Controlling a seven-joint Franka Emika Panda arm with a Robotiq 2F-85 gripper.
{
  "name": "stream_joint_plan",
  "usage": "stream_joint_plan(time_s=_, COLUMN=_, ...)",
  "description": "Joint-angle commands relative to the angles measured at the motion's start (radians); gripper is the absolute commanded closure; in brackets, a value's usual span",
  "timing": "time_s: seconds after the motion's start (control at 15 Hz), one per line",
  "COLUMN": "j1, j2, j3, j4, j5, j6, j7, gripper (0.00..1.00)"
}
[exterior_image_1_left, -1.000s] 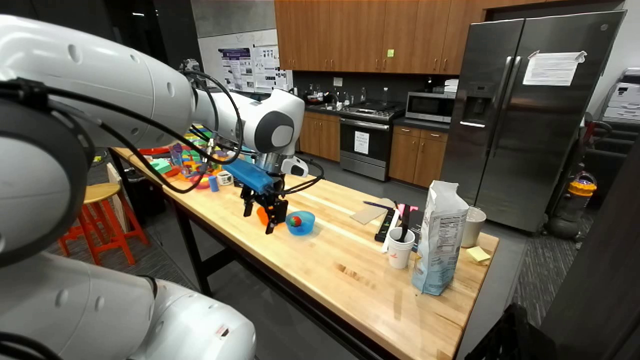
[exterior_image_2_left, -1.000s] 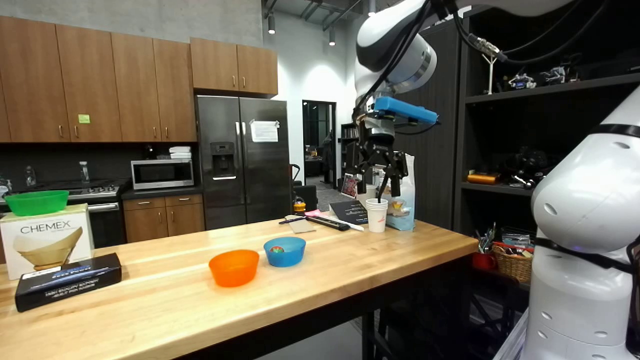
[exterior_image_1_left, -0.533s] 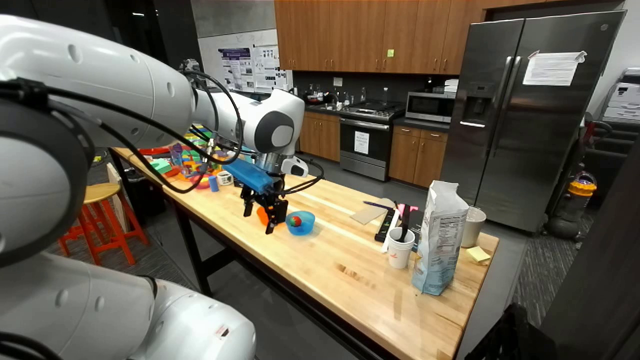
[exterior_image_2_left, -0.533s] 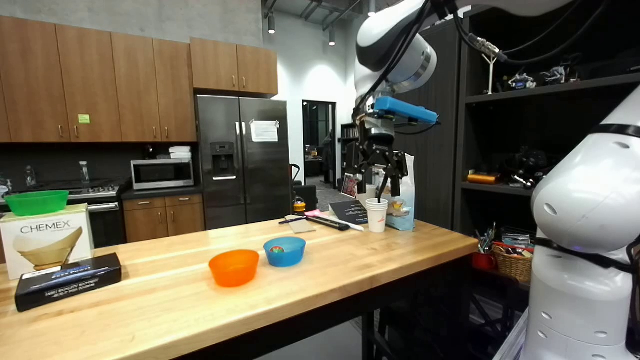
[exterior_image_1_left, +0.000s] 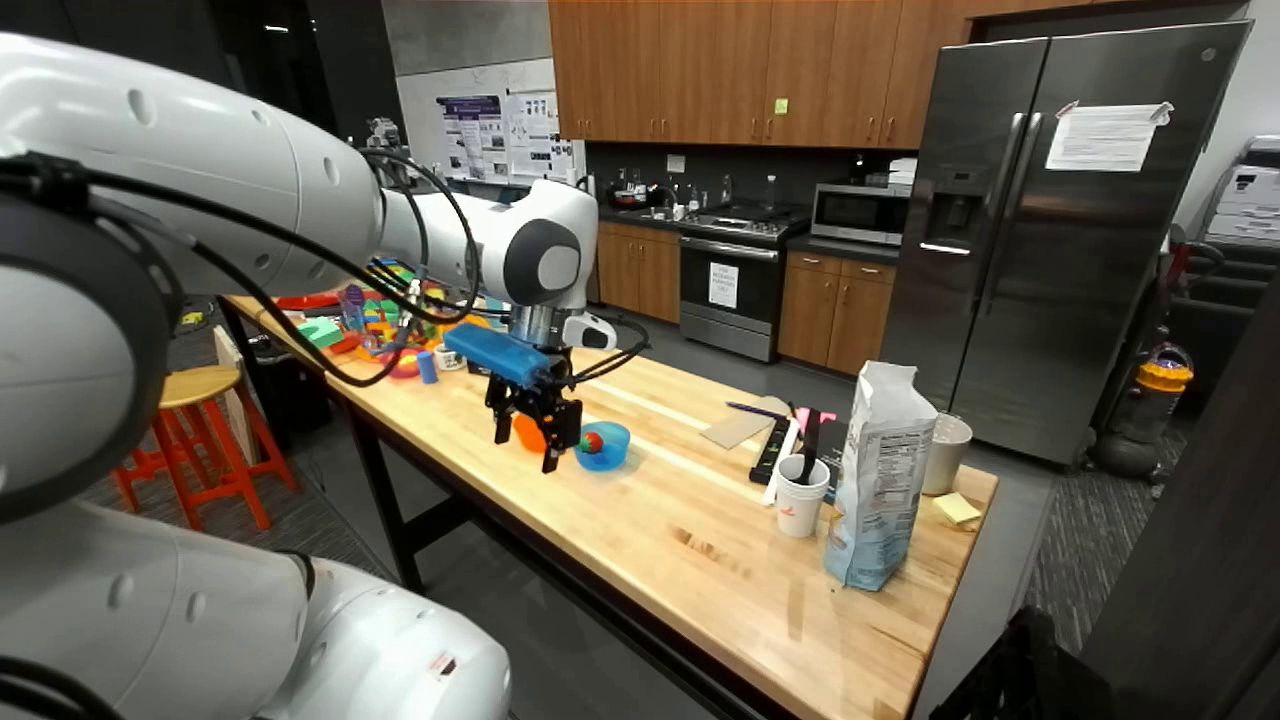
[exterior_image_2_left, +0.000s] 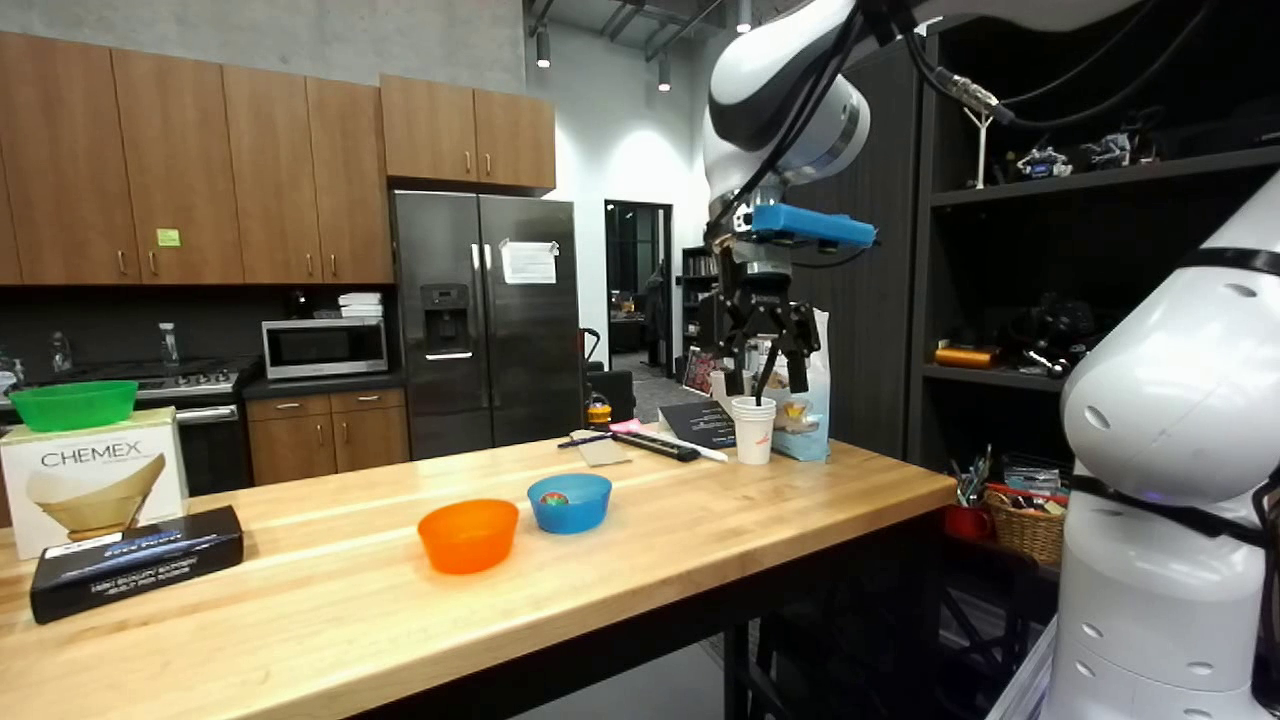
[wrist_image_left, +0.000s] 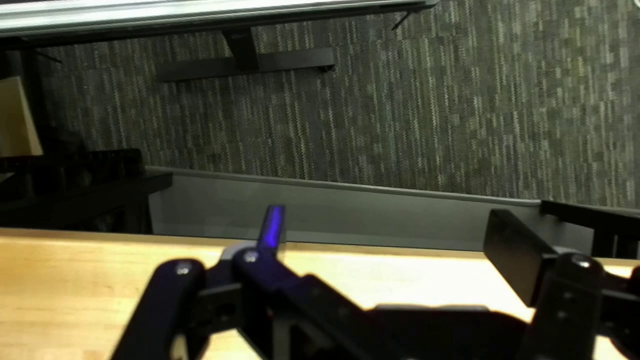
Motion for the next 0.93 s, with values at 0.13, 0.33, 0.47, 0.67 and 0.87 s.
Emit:
stream_joint_plan(time_s=0.13, j1=-0.008, j2=-0.021, j3=0.030, j4=-0.032, j5=-0.147, j6=0.089, j7=-0.067, gripper=0.00)
stream_joint_plan(time_s=0.33, j1=0.006, j2=-0.033, j3=0.014, j4=-0.062, j5=-0.133, j6=0.197, j7=-0.098, gripper=0.00)
stream_joint_plan(time_s=0.47, j1=0.018, j2=-0.040, j3=-0.004, j4=-0.087, j5=-0.076, j6=0.302, j7=-0.114, gripper=0.00)
stream_joint_plan(time_s=0.67, j1=0.029, j2=-0.039, j3=-0.008, j4=-0.118, j5=-0.018, j6=0.446, j7=-0.127, gripper=0.00)
stream_joint_plan(time_s=0.87, j1=0.037, j2=-0.038, j3=-0.009, j4=-0.144, j5=-0.002, j6=0.532, j7=-0.147, gripper=0.00)
